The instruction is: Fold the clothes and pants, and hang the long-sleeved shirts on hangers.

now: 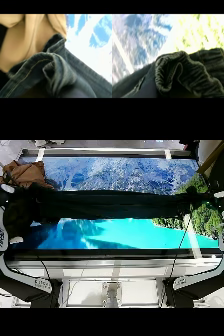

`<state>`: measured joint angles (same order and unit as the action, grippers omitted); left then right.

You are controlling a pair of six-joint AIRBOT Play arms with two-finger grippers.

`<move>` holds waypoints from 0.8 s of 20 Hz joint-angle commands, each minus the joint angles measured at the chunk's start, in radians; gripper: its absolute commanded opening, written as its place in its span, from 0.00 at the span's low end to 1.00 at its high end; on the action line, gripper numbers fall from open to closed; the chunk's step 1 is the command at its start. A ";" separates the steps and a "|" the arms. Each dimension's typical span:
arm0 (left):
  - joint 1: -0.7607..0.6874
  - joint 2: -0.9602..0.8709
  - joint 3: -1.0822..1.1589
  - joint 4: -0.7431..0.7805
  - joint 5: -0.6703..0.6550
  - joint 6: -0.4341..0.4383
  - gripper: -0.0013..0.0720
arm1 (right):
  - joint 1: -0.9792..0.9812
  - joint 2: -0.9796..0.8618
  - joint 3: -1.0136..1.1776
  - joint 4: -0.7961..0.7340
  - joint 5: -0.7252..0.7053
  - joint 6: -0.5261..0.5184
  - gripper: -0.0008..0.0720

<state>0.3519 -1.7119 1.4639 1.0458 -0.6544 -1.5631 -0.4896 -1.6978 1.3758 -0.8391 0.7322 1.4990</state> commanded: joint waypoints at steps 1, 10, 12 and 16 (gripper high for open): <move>-0.025 -0.012 0.008 -0.100 0.106 -0.005 0.93 | 0.007 -0.033 0.013 0.005 -0.080 0.042 0.16; -0.074 0.213 0.015 -0.247 -0.053 0.346 0.89 | -0.157 0.021 0.053 -0.114 0.278 0.024 0.69; -0.171 0.243 0.015 -0.244 -0.103 0.430 0.89 | -0.185 0.000 0.088 -0.113 0.400 -0.033 0.69; -0.410 0.221 0.015 -0.066 -0.023 0.483 0.89 | -0.197 -0.079 0.194 -0.066 0.463 -0.107 0.84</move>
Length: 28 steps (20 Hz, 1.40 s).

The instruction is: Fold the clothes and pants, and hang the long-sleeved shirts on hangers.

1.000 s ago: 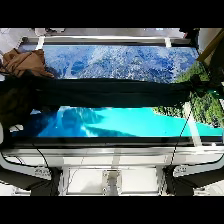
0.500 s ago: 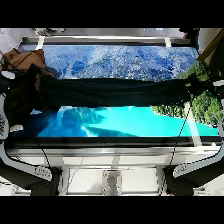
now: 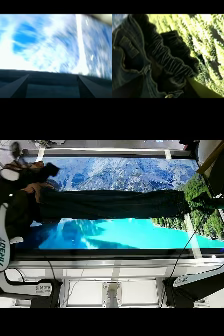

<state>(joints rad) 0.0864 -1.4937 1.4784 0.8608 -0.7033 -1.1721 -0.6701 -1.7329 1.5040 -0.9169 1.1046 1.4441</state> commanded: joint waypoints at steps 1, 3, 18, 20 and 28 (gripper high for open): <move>-0.201 -0.003 0.001 0.192 0.053 0.103 0.89 | -0.017 -0.075 0.107 0.011 0.094 -0.052 0.89; -0.306 -0.014 0.001 0.341 0.114 0.103 0.89 | -0.017 -0.154 0.210 0.011 0.130 -0.051 0.92; -0.463 -0.045 0.000 0.470 0.161 0.049 0.89 | 0.011 -0.435 0.470 -0.044 0.431 -0.201 0.94; -0.466 -0.047 0.000 0.470 0.161 0.050 0.89 | 0.023 -0.467 0.470 0.000 0.480 -0.222 0.94; -0.532 -0.077 -0.001 0.462 0.157 0.050 0.46 | 0.088 -0.473 0.480 0.226 0.549 -0.314 0.10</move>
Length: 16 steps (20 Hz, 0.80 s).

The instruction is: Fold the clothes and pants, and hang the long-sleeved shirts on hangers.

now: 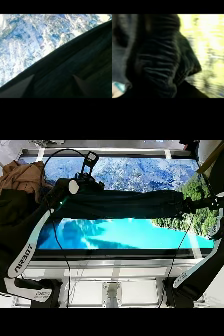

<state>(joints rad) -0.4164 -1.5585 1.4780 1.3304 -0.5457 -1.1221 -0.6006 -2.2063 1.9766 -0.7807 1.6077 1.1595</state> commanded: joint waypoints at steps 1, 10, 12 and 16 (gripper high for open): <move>-0.048 -0.018 0.000 -0.024 0.000 0.000 0.09 | 0.019 0.006 0.027 0.119 0.084 -0.028 0.10; -0.254 -0.273 0.000 -0.604 0.012 0.000 0.04 | 0.175 0.251 0.066 0.297 0.045 0.065 0.09; -0.285 -0.312 0.000 -0.610 0.039 -0.001 0.04 | 0.270 0.281 0.067 0.284 0.016 0.122 0.09; -0.213 -0.253 0.000 -0.608 0.043 -0.001 0.04 | 0.484 0.286 0.066 0.203 -0.041 0.180 0.09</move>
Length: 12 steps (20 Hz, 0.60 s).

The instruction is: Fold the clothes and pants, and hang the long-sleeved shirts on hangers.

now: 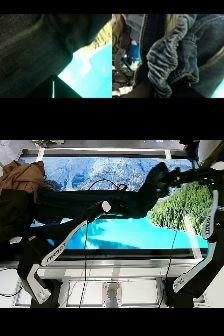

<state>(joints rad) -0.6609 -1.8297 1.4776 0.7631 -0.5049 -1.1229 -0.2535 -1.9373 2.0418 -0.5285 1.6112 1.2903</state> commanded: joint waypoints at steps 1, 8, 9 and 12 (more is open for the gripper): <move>0.074 0.054 0.000 -0.038 -0.021 0.000 0.04 | 0.189 0.017 0.001 -0.080 -0.076 0.064 0.09; 0.496 0.343 0.000 0.019 -0.279 -0.044 0.04 | 0.549 0.005 -0.031 -0.400 -0.513 0.226 0.09; 0.534 0.366 0.000 0.020 -0.315 -0.044 0.04 | 0.583 -0.013 -0.031 -0.399 -0.536 0.243 0.09; 0.601 0.398 0.000 0.022 -0.412 -0.040 0.04 | 0.671 -0.089 -0.031 -0.385 -0.564 0.272 0.09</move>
<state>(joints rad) -0.1474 -1.4803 1.4780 0.7795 -0.8017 -1.1610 0.3222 -1.9759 2.0151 -0.8780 1.1408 1.5108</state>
